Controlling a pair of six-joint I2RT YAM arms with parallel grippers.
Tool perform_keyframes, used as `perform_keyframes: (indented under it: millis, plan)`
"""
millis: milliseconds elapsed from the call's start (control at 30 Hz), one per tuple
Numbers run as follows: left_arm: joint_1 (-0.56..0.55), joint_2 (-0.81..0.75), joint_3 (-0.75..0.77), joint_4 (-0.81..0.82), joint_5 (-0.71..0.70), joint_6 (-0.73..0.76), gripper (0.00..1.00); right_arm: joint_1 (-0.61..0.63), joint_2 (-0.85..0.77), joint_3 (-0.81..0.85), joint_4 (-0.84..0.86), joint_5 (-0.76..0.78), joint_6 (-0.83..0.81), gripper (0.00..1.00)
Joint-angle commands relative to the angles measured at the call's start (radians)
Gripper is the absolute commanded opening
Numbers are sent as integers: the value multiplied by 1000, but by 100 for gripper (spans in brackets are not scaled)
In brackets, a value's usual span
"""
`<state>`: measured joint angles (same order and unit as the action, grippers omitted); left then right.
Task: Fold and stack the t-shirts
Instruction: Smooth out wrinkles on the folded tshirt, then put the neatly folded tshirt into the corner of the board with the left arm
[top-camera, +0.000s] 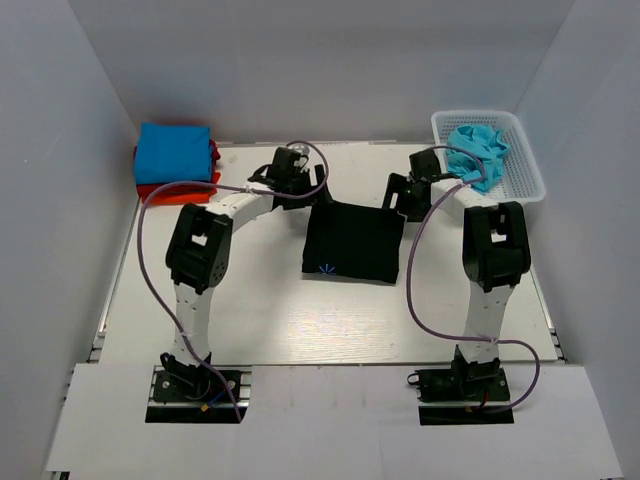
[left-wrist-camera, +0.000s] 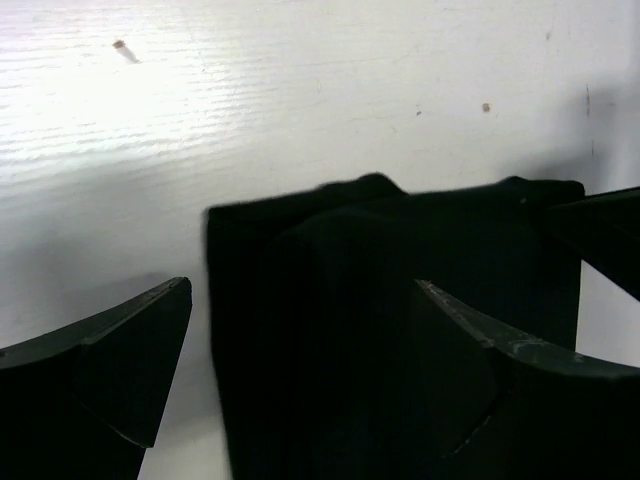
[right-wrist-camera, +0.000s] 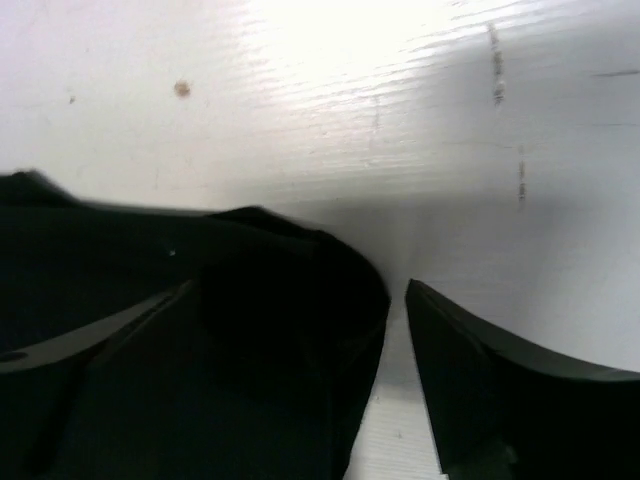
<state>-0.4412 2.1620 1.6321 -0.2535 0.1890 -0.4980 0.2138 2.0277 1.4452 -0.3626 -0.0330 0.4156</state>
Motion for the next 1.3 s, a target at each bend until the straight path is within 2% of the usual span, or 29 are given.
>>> perform_keyframes:
  millis: [0, 167, 300, 567, 767, 833, 867, 933, 967, 1033, 1067, 1100, 1133, 1167, 1200, 1267]
  plan:
    - [10, -158, -85, -47, -5, 36, 100, -4, -67, -8, 11, -67, -49, 90]
    - [-14, -232, -167, -95, -31, 59, 100, -4, -194, -51, 19, -130, -58, 90]
    - [-25, -232, -224, -64, 115, 107, 100, -1, -302, -136, 50, -171, -55, 90]
    - [-54, -59, -161, -118, 173, 156, 100, -4, -550, -259, 54, -180, -57, 90]
    - [-109, 4, -152, -141, 158, 191, 100, -7, -630, -313, 51, -159, -58, 90]
    - [-137, 4, -173, -153, 107, 191, 93, -8, -653, -334, 57, -133, -64, 90]
    - [-148, 4, -184, -153, 90, 191, 80, -5, -658, -339, 62, -125, -67, 90]
    - [-180, -7, -193, -173, 21, 191, 72, -7, -669, -351, 54, -97, -64, 90]
    - [-192, -7, -193, -211, -14, 191, 62, -5, -673, -358, 54, -94, -67, 90]
    - [-223, 18, -193, -251, -114, 177, 51, -8, -691, -373, 54, -87, -66, 90]
    - [-223, 28, -178, -294, -144, 159, 38, -5, -701, -393, 65, -81, -61, 90]
    - [-235, 39, -178, -303, -157, 159, 33, -10, -716, -402, 74, -77, -60, 90]
    - [-235, 51, -167, -303, -157, 148, 23, -10, -731, -408, 82, -74, -55, 90]
    - [-235, 52, -167, -314, -167, 148, 7, -8, -739, -428, 82, -67, -52, 90]
    - [-235, 52, -152, -314, -195, 136, 0, -8, -753, -434, 86, -61, -52, 90]
    - [-235, 27, -129, -323, -221, 145, 0, -8, -780, -454, 85, -30, -54, 90]
